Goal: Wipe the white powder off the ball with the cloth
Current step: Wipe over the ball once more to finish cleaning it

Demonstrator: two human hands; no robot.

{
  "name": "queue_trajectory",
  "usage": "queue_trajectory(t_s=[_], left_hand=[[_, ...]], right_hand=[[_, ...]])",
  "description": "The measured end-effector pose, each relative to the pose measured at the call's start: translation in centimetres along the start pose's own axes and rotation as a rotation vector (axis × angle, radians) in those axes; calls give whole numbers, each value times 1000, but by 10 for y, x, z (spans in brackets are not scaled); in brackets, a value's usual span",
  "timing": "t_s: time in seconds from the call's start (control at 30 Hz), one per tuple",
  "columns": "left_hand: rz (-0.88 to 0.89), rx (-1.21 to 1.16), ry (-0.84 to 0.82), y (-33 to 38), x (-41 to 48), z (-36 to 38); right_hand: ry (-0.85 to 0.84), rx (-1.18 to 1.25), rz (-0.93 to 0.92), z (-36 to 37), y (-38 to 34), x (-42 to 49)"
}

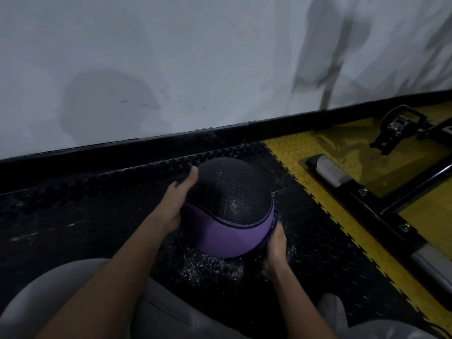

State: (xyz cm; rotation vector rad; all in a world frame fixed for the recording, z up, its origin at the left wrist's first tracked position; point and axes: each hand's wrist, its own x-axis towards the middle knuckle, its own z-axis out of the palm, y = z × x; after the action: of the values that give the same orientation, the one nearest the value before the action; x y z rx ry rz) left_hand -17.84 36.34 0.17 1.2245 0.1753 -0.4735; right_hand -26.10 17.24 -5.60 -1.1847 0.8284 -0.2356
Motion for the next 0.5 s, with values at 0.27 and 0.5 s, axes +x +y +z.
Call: queue_trajectory(t_s=[0.27,0.5], left_hand=[[-118,-175,100,-19,4,0],[-47,-230,14,-20,2,4]], right_hand=[[-38,197,24,1,3,14],[-100,294,78,-7,4,26]])
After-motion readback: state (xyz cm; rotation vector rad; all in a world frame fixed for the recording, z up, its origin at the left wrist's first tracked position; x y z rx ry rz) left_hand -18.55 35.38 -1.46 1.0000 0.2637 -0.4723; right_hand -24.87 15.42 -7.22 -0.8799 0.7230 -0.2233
